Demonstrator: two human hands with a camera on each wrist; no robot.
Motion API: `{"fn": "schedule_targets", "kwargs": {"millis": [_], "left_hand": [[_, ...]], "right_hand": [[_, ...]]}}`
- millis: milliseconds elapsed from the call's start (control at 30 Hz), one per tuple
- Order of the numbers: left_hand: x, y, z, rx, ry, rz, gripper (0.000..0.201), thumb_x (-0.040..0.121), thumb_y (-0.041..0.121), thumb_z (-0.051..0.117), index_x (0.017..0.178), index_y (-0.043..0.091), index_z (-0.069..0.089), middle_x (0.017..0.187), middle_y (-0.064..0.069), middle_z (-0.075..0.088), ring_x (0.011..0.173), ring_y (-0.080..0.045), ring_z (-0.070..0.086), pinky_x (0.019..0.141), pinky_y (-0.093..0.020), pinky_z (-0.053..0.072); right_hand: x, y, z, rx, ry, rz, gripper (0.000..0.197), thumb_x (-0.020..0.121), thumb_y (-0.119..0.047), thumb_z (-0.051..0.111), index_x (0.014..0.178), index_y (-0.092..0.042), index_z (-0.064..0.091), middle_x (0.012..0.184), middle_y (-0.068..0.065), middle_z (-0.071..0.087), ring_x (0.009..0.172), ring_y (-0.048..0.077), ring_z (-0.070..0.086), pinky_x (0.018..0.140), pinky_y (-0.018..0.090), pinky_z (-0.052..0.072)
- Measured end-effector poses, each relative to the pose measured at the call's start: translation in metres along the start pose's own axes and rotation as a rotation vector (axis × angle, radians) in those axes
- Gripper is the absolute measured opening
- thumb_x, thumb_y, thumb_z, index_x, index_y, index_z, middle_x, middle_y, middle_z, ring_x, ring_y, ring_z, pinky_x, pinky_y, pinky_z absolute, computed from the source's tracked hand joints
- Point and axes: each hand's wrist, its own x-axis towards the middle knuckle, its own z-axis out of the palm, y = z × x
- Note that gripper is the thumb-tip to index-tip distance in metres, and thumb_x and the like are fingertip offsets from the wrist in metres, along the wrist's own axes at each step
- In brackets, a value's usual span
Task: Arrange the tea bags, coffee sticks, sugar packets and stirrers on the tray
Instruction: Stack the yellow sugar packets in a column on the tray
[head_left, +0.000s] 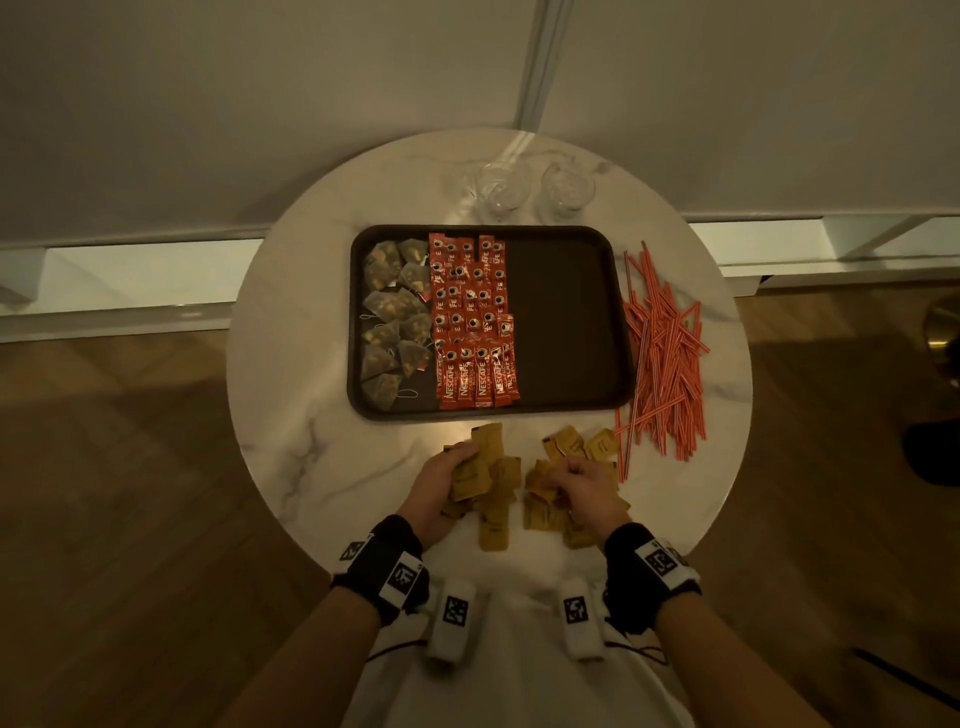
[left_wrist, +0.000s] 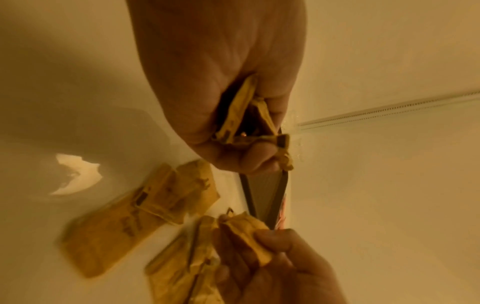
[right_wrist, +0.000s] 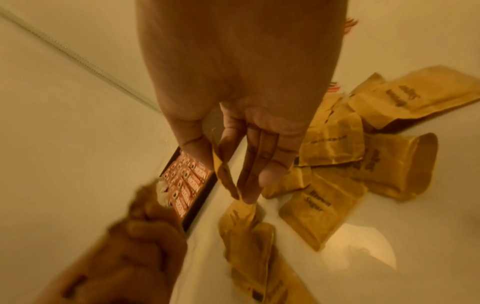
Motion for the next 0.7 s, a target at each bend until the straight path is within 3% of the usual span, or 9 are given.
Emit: {"fn": "schedule_targets", "kwargs": {"millis": [100,167,267,333,467,567,633,700], "left_hand": [[-0.006,0.003,0.008,-0.036,-0.073,-0.048,0.022,0.102,0.022,0.048,0.093,0.007,0.062,0.067,-0.007,0.070,0.052,-0.016,0.066,0.040,-0.020,0.046],[-0.008,0.003,0.010,-0.020,-0.077,-0.038,0.022,0.101,0.022,0.049,0.096,0.007,0.063,0.072,-0.008,0.071,0.056,-0.017,0.068,0.044,-0.022,0.049],[-0.005,0.002,0.005,0.080,-0.004,0.049,0.019,0.099,0.022,0.053,0.103,0.007,0.064,0.081,-0.008,0.070,0.065,-0.016,0.068,0.051,-0.026,0.053],[-0.003,0.002,-0.002,0.155,0.050,0.102,0.015,0.098,0.019,0.055,0.099,0.007,0.064,0.077,-0.007,0.067,0.058,-0.013,0.066,0.046,-0.024,0.048],[-0.002,0.006,-0.011,0.261,0.118,0.163,0.013,0.097,0.017,0.057,0.091,0.010,0.068,0.074,-0.006,0.071,0.059,-0.016,0.067,0.046,-0.024,0.048],[-0.002,0.015,-0.007,0.302,0.114,0.210,0.015,0.097,0.013,0.057,0.087,0.010,0.068,0.071,-0.006,0.071,0.057,-0.015,0.067,0.045,-0.023,0.048],[-0.001,0.022,0.001,0.326,0.101,0.235,0.013,0.096,0.012,0.058,0.090,0.008,0.069,0.073,-0.005,0.072,0.058,-0.015,0.068,0.047,-0.024,0.050],[0.003,0.030,0.006,0.345,0.098,0.252,0.012,0.096,0.014,0.059,0.095,0.010,0.071,0.082,-0.004,0.075,0.069,-0.014,0.071,0.056,-0.026,0.054]], "right_hand": [[-0.001,-0.005,0.012,0.021,-0.082,0.030,0.019,0.092,-0.007,0.059,0.074,-0.009,0.061,0.089,0.017,0.069,0.090,0.030,0.068,0.081,0.040,0.058],[-0.001,-0.009,0.019,0.032,-0.131,0.047,0.017,0.092,-0.010,0.058,0.075,-0.009,0.060,0.090,0.017,0.069,0.090,0.031,0.068,0.083,0.042,0.057],[0.000,-0.013,0.020,0.021,-0.099,-0.001,0.016,0.092,-0.008,0.060,0.076,-0.009,0.056,0.080,0.011,0.065,0.074,0.021,0.066,0.074,0.035,0.057],[-0.002,-0.018,0.013,0.031,-0.064,-0.037,0.010,0.093,-0.003,0.060,0.085,-0.007,0.056,0.076,0.011,0.069,0.064,0.018,0.069,0.064,0.029,0.058],[0.000,-0.026,-0.006,0.086,-0.096,-0.070,0.020,0.092,0.002,0.060,0.108,-0.009,0.056,0.082,0.021,0.074,0.068,0.030,0.073,0.063,0.035,0.062],[0.011,-0.039,-0.021,0.102,-0.060,-0.115,0.013,0.092,0.003,0.060,0.103,-0.003,0.062,0.084,0.025,0.073,0.072,0.033,0.074,0.061,0.036,0.062],[0.023,-0.051,-0.029,0.131,-0.087,-0.135,0.010,0.091,0.001,0.064,0.100,0.001,0.066,0.092,0.024,0.074,0.082,0.029,0.074,0.068,0.034,0.062],[0.036,-0.067,-0.038,0.093,-0.169,-0.169,0.020,0.087,-0.003,0.071,0.106,-0.001,0.068,0.099,0.017,0.075,0.093,0.025,0.074,0.081,0.034,0.060]]}}
